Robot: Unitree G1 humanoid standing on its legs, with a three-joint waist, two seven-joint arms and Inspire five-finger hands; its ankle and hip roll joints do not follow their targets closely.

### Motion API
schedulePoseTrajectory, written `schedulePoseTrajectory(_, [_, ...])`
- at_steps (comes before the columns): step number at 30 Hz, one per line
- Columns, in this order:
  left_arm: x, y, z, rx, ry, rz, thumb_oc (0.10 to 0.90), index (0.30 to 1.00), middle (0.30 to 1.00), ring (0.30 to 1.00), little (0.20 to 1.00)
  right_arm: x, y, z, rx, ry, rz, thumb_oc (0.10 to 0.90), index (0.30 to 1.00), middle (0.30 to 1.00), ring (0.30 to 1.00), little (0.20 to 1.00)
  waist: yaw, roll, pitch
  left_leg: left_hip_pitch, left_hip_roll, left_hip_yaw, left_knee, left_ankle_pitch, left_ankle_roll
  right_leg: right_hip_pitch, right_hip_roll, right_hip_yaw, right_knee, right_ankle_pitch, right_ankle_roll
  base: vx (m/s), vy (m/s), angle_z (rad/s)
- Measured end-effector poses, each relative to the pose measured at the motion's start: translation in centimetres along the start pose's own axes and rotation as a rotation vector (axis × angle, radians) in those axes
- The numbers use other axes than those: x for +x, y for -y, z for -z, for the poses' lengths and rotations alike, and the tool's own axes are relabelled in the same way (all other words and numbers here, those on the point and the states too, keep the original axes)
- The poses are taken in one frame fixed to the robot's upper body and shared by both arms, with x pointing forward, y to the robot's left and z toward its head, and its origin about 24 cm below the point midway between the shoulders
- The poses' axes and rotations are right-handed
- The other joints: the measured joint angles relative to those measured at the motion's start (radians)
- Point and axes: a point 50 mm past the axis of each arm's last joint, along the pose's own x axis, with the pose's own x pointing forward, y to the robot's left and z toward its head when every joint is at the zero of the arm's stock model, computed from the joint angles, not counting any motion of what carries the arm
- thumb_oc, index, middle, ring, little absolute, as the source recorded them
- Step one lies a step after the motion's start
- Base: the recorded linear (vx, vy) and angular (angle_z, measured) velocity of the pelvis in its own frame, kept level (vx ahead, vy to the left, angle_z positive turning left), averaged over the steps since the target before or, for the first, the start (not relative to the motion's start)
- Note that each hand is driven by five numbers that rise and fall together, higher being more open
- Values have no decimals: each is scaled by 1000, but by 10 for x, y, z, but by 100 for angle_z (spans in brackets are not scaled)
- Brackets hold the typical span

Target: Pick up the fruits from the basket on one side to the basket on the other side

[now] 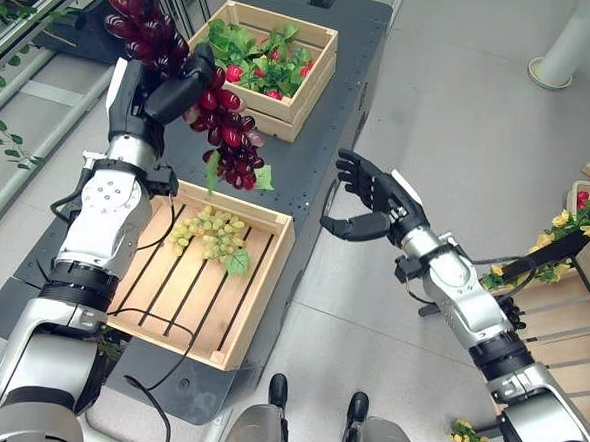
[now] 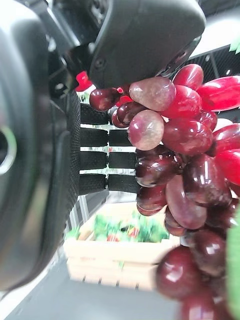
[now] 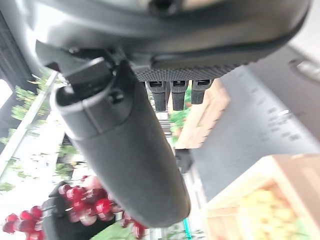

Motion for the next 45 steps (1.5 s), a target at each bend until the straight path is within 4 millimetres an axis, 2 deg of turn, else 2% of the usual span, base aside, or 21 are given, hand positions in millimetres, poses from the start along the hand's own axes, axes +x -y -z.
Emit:
schedulePoseTrajectory(1, [2, 2, -3, 0, 9, 8, 400, 300, 300, 300, 300, 3, 0, -4, 4, 13, -3, 800, 900, 900, 900, 900, 1, 0, 0, 0, -1, -2, -6, 3, 0, 2, 1, 0, -9, 4, 1, -76, -84, 8])
schedulePoseTrajectory(5, [16, 20, -17, -10, 50, 55, 400, 300, 300, 300, 300, 25, 0, -41, 23, 111, -28, 800, 900, 900, 900, 900, 0, 0, 0, 1, -3, -8, -38, 27, 1, 1, 5, 0, -40, 29, -2, -59, -51, 0])
schedulePoseTrajectory(7, [19, 35, -20, -24, 62, 95, 400, 300, 300, 300, 300, 33, 3, -54, 35, 140, -23, 800, 900, 900, 900, 900, 0, 0, 0, 4, -5, -8, -39, 28, 3, 2, 4, 1, -40, 32, -3, -45, -44, -1])
schedulePoseTrajectory(11, [23, 60, -26, -45, 84, 159, 400, 300, 300, 300, 300, 46, 6, -71, 46, 138, -21, 800, 900, 900, 900, 900, -1, 0, 0, 9, -6, -8, -47, 32, 5, 2, 3, 3, -40, 34, -2, -10, -11, 0])
schedulePoseTrajectory(13, [25, 66, -29, -46, 93, 178, 400, 300, 300, 300, 300, 50, 8, -75, 72, 129, -19, 800, 900, 900, 900, 900, -1, 0, 0, 13, -6, -8, -50, 32, 5, 3, 3, 5, -40, 34, -1, 0, -29, -7])
schedulePoseTrajectory(21, [34, 84, -55, 40, 177, 235, 400, 300, 300, 300, 300, 57, 4, -75, 202, 76, -25, 800, 900, 900, 900, 900, -6, 0, 0, 28, -5, -6, -63, 32, 5, 5, 3, 9, -40, 35, -1, 7, -18, -5])
schedulePoseTrajectory(27, [37, 92, -63, 67, 201, 275, 400, 300, 300, 300, 300, 61, 1, -73, 300, 28, -32, 800, 900, 900, 900, 900, -12, 0, 0, 39, -5, -6, -67, 32, 5, 13, 3, 9, -40, 37, -3, 2, -1, -1])
schedulePoseTrajectory(33, [37, 94, -63, 75, 201, 296, 400, 300, 300, 300, 300, 64, -8, -69, 339, -21, -60, 800, 900, 900, 900, 900, -24, -1, 0, 41, -5, -5, -67, 32, 5, 14, 3, 10, -40, 37, -3, 0, 0, 0])
schedulePoseTrajectory(45, [35, 102, -55, 103, 168, 383, 400, 300, 300, 300, 300, 67, -8, -59, 371, -78, -50, 800, 900, 900, 900, 900, -26, -1, -1, 44, -4, 1, -68, 32, 5, 13, 3, 25, -40, 39, -1, -1, -2, -1])
